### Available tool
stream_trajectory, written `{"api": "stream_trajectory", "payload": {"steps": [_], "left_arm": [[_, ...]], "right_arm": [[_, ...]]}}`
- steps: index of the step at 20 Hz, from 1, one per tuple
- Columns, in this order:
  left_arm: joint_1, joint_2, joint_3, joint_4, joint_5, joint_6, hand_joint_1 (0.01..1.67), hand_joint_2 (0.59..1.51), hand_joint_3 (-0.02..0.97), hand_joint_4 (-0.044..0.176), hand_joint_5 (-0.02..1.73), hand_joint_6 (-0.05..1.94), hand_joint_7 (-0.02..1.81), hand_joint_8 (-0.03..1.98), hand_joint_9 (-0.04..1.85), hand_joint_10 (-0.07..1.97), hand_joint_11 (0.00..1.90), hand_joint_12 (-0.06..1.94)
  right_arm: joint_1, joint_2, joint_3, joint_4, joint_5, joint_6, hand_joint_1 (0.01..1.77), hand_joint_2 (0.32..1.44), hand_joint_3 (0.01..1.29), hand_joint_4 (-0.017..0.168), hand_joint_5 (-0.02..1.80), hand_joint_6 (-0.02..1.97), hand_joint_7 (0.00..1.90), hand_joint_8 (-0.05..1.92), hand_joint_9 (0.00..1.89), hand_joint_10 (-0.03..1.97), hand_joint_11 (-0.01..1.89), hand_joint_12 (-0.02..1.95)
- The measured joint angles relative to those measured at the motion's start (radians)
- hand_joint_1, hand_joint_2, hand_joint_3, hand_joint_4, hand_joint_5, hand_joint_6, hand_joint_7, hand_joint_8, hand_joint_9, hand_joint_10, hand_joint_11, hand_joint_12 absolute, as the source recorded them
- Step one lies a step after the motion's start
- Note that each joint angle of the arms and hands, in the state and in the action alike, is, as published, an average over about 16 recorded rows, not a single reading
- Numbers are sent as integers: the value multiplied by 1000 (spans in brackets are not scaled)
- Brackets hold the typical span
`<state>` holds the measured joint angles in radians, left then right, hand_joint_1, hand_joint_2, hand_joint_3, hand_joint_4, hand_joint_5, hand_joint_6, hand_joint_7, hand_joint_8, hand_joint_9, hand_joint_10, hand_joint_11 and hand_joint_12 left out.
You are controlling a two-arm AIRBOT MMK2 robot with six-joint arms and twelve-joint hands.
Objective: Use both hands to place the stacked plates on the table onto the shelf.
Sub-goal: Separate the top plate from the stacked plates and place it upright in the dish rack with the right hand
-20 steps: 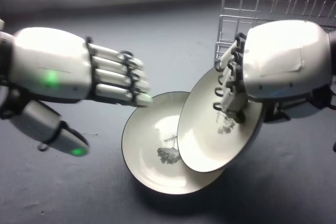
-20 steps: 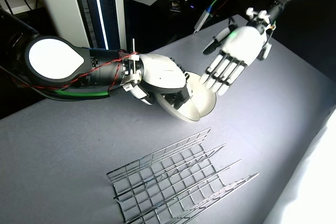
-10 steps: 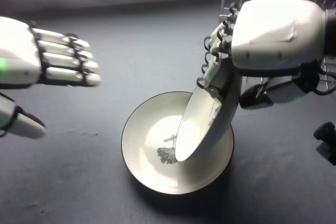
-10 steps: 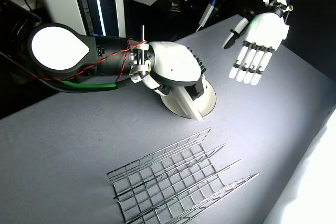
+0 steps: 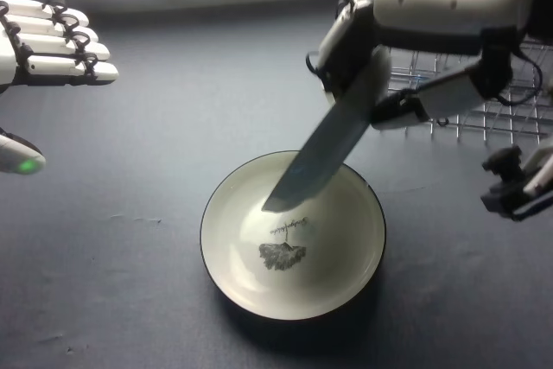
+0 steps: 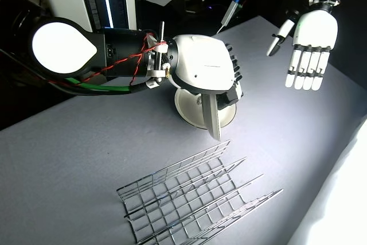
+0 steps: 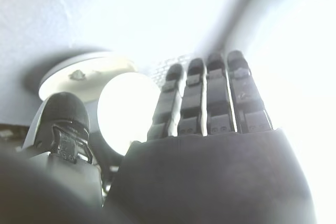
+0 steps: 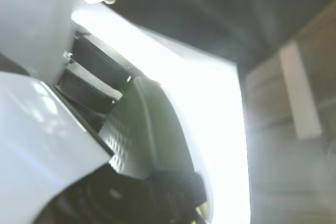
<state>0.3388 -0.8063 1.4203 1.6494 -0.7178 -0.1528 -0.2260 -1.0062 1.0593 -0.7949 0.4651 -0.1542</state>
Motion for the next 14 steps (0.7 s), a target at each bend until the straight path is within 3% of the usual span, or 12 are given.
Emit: {"api": "stream_trajectory", "payload": {"steps": [14], "left_arm": [[-7, 7, -19, 15, -16, 47, 21, 1230, 11, -2, 17, 8, 17, 4, 19, 8, 13, 13]], "right_arm": [[103, -28, -4, 306, -123, 7, 1368, 966, 14, -5, 982, 825, 1152, 701, 1005, 997, 843, 1031]]}}
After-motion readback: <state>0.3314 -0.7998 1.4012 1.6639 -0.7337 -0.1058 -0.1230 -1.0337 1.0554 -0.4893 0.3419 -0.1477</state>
